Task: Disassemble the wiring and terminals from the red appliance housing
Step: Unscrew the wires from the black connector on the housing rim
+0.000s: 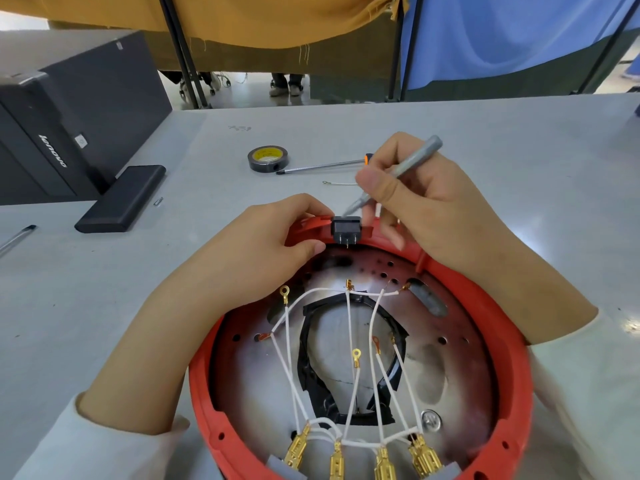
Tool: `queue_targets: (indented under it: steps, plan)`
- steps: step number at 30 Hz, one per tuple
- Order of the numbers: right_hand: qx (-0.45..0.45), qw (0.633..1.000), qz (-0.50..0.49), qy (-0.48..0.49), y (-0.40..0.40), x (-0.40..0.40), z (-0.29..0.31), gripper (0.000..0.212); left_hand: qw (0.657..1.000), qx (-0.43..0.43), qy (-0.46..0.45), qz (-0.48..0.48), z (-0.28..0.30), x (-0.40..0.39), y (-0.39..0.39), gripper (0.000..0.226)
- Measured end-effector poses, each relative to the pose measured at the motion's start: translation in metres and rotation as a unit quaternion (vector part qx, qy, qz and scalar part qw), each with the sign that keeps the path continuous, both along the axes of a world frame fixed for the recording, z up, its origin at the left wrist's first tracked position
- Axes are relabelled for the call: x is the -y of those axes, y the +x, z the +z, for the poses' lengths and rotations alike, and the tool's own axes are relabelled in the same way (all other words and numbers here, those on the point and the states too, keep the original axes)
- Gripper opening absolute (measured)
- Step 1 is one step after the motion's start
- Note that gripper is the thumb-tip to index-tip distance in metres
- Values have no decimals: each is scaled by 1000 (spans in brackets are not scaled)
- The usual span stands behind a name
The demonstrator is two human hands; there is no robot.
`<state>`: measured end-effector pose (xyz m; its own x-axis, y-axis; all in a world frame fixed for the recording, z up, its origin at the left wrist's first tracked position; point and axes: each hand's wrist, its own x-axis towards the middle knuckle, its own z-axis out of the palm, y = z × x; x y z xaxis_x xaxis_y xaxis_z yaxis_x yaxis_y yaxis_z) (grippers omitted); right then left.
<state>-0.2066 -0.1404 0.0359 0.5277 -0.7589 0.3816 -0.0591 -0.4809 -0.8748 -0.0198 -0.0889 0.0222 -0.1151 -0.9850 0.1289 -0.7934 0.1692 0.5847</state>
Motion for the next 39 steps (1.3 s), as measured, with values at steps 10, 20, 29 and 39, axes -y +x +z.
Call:
queue_targets:
  steps: [10, 20, 29, 39]
  plan:
    - [-215, 970, 77, -82, -15, -15, 9, 21, 1000, 9, 5, 6, 2, -2, -1, 25]
    - [-344, 921, 79, -163, -9, -19, 5, 28, 1000, -5, 1, 8, 1, -2, -2, 25]
    - [-319, 932, 52, -166, -9, -15, 2, 31, 1000, 1, 5, 7, 0, 0, -1, 24]
    - [-175, 970, -82, -145, -39, 10, 12, 38, 1000, -6, 12, 8, 1, -1, -1, 24]
